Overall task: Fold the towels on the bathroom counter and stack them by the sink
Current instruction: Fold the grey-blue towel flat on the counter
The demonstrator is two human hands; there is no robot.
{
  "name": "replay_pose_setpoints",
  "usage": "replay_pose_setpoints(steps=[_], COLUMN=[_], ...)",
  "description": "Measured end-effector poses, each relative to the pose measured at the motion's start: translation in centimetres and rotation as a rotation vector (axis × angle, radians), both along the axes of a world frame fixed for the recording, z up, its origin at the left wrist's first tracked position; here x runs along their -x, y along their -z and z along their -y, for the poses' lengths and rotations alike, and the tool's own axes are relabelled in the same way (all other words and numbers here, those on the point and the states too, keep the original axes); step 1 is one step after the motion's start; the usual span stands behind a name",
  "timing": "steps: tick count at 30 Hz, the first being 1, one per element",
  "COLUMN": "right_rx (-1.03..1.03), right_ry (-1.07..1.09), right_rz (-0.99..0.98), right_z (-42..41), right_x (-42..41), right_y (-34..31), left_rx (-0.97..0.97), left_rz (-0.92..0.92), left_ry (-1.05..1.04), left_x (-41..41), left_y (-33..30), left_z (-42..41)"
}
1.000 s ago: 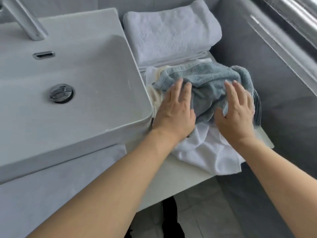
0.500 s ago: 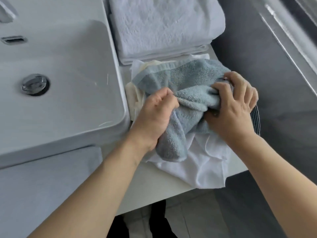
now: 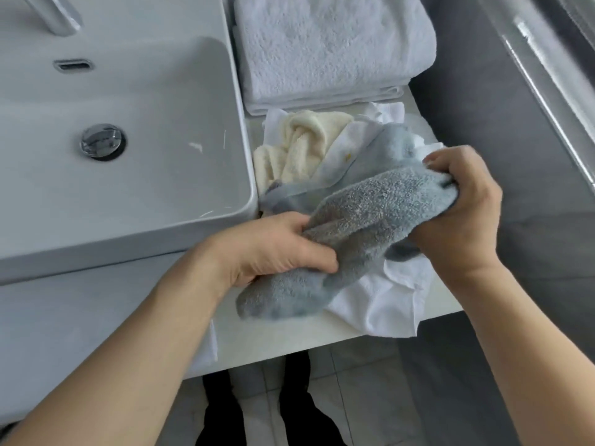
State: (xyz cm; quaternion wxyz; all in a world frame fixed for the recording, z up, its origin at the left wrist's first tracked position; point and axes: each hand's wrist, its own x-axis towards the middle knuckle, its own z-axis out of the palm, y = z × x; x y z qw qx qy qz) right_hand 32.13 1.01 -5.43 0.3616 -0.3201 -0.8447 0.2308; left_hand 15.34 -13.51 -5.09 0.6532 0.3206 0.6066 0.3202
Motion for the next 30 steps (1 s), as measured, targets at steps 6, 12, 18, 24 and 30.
replay_pose_setpoints(steps=[6, 12, 18, 24, 30], right_rx=[0.163, 0.009, 0.274, 0.426, 0.374], right_ry=[-0.164, -0.275, -0.319, -0.369, -0.390], right_rz=[-0.102, 0.104, 0.138, 0.000, -0.020], right_z=[3.4, 5.7, 10.5, 17.9, 26.5], right_x=[1.3, 2.2, 3.9, 9.4, 16.0], right_y=[-1.9, -0.7, 1.4, 1.3, 0.3], left_rx=[-0.121, -0.370, -0.165, -0.181, -0.247], left_rz=[0.263, 0.601, 0.521, 0.468, 0.453], left_ry=[-0.489, -0.762, -0.669, -0.716, -0.747], left_x=[0.5, 2.2, 4.6, 8.6, 15.1], left_y=[-0.4, -2.6, -2.8, -3.6, -4.5], left_z=[2.9, 5.8, 10.3, 16.6, 25.5])
